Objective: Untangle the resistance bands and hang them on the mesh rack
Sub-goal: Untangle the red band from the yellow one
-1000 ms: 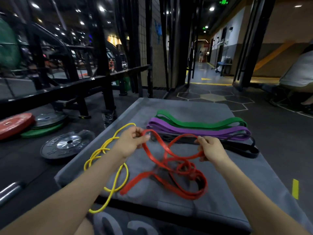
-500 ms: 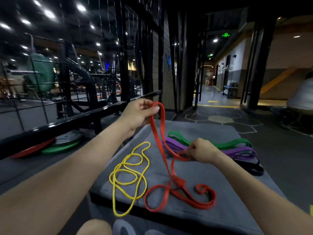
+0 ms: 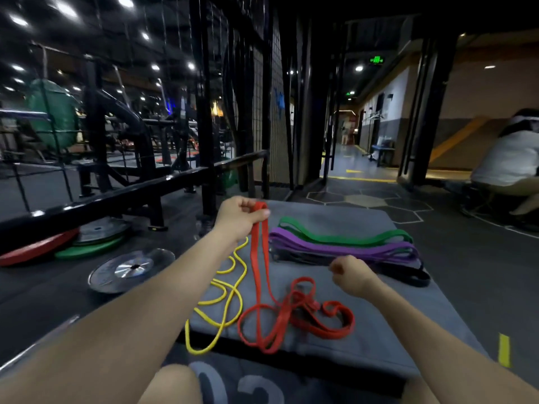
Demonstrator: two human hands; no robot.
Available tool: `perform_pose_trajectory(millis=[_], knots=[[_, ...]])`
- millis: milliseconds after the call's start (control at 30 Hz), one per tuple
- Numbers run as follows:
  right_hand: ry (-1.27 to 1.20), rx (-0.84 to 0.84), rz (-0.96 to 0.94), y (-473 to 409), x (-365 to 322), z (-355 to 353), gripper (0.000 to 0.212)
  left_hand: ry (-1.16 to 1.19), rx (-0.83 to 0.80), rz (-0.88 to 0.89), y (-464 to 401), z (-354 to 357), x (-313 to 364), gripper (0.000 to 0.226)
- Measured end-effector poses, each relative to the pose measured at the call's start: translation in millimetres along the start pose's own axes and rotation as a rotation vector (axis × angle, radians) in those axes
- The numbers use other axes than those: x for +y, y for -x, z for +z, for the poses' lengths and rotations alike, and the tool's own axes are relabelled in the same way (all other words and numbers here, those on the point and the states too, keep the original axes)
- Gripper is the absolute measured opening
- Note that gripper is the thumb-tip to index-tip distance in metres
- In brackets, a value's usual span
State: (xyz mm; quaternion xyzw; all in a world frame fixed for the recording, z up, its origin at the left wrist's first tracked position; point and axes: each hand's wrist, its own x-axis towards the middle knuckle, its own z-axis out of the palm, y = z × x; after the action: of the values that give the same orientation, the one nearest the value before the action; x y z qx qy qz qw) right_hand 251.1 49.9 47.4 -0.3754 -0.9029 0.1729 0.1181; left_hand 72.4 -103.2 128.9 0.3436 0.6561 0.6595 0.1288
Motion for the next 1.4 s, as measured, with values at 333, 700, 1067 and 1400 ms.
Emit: perform_pose_trajectory(millis=[333, 700, 1067, 1400], knots=[[-0.043, -0.101, 0.243, -12.1, 69.1, 53.2, 0.014, -0.185, -0.111, -0.056, -8.8, 57.8, -91.2, 0.031], [-0.323, 0.047, 0.243, -25.2, 67.8, 70.2, 0.011, -0.217, -0.225, -0.153, -5.4, 68.1, -119.4, 0.03], [-0.374, 0.243, -0.154, -14.1, -30.6, -27.1, 0.018, -0.321, -0.375, -0.043, 17.4, 40.4, -40.8, 0.029], [-0.323, 0.449, -0.389, 24.8, -114.5, -116.9, 0.014, -0.361, -0.033, 0.435, 40.2, 10.6, 79.8, 0.042]])
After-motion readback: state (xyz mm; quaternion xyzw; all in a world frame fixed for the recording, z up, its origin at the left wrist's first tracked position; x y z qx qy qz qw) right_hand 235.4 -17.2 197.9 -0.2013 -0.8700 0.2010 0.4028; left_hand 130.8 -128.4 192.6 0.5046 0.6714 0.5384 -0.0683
